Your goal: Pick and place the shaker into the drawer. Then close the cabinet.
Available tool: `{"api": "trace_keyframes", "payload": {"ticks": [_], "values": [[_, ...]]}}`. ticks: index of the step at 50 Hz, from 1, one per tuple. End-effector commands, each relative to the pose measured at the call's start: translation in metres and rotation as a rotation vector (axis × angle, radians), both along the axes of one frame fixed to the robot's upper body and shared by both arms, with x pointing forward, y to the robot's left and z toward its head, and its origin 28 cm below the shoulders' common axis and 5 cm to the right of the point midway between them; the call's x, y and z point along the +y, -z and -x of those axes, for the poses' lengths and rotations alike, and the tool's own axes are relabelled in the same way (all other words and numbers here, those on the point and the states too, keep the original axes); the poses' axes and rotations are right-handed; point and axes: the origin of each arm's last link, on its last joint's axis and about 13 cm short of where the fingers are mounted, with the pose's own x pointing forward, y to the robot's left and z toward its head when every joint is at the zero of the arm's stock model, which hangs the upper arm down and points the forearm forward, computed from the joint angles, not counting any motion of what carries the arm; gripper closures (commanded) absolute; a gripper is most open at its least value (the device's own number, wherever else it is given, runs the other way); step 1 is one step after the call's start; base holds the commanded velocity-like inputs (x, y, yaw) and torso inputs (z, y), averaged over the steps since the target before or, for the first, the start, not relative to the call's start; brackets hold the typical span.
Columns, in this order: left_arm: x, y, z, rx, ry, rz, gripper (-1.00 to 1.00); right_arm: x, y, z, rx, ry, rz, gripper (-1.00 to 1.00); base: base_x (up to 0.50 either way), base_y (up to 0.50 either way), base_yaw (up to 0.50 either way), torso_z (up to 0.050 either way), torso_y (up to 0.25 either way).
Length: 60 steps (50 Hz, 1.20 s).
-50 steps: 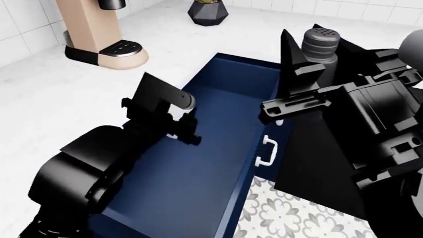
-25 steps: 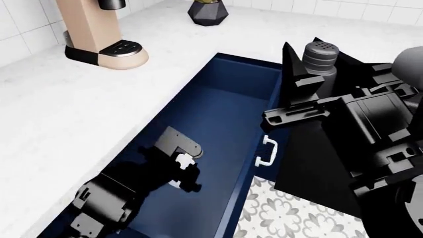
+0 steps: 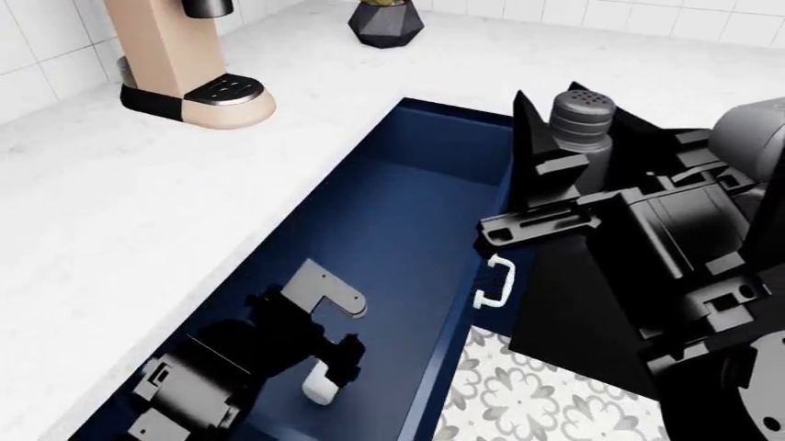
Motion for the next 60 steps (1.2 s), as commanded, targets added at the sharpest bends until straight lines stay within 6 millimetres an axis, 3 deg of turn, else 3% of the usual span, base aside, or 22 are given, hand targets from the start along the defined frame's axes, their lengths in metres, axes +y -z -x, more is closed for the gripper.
{"api": "trace_keyframes", "payload": {"ticks": [1, 8, 17, 24, 32, 36, 41, 48, 54, 60], "values": [[-0.003, -0.060, -0.008, -0.200, 0.006, 0.020, -1.00, 0.001, 0.001, 0.001, -0.001, -0.004, 0.002, 1.00, 0.00, 0.00, 0.00, 0.000, 0.000], [0.000, -0.127, -0.007, -0.444, -0.019, 0.032, -1.00, 0.000, 0.003, 0.001, 0.004, -0.002, 0.002, 1.00, 0.00, 0.00, 0.00, 0.000, 0.001], [0.011, -0.201, 0.020, -0.705, -0.058, 0.029, -1.00, 0.000, -0.009, 0.001, -0.009, -0.013, -0.014, 1.00, 0.00, 0.00, 0.00, 0.000, 0.000], [0.019, -0.257, 0.050, -0.902, -0.079, 0.028, -1.00, -0.002, -0.023, -0.032, 0.018, -0.002, 0.160, 1.00, 0.00, 0.00, 0.00, 0.000, 0.000], [0.020, -0.287, 0.076, -1.016, -0.073, 0.001, -1.00, 0.011, -0.057, -0.103, 0.041, -0.056, 0.416, 1.00, 0.00, 0.00, 0.00, 0.000, 0.000], [0.020, -0.300, 0.088, -1.056, -0.066, 0.001, -1.00, 0.025, -0.067, -0.129, 0.064, -0.091, 0.500, 1.00, 0.00, 0.00, 0.00, 0.000, 0.000], [0.021, -0.305, 0.096, -1.074, -0.072, 0.002, -1.00, 0.047, -0.071, -0.146, 0.106, -0.169, 0.603, 1.00, 0.00, 0.00, 0.00, 0.000, 0.000], [0.022, -0.307, 0.105, -1.088, -0.081, 0.003, -1.00, 0.067, -0.062, -0.173, 0.153, -0.221, 0.794, 1.00, 0.00, 0.00, 0.00, 0.000, 0.000], [0.028, -0.301, 0.107, -1.076, -0.109, -0.003, -1.00, 0.071, -0.055, -0.191, 0.189, -0.229, 0.939, 1.00, 0.00, 0.00, 0.00, 0.000, 0.000], [0.030, -0.297, 0.106, -1.067, -0.127, -0.003, -1.00, 0.076, -0.050, -0.197, 0.210, -0.276, 1.068, 1.00, 0.00, 0.00, 0.00, 0.000, 0.000]]}}
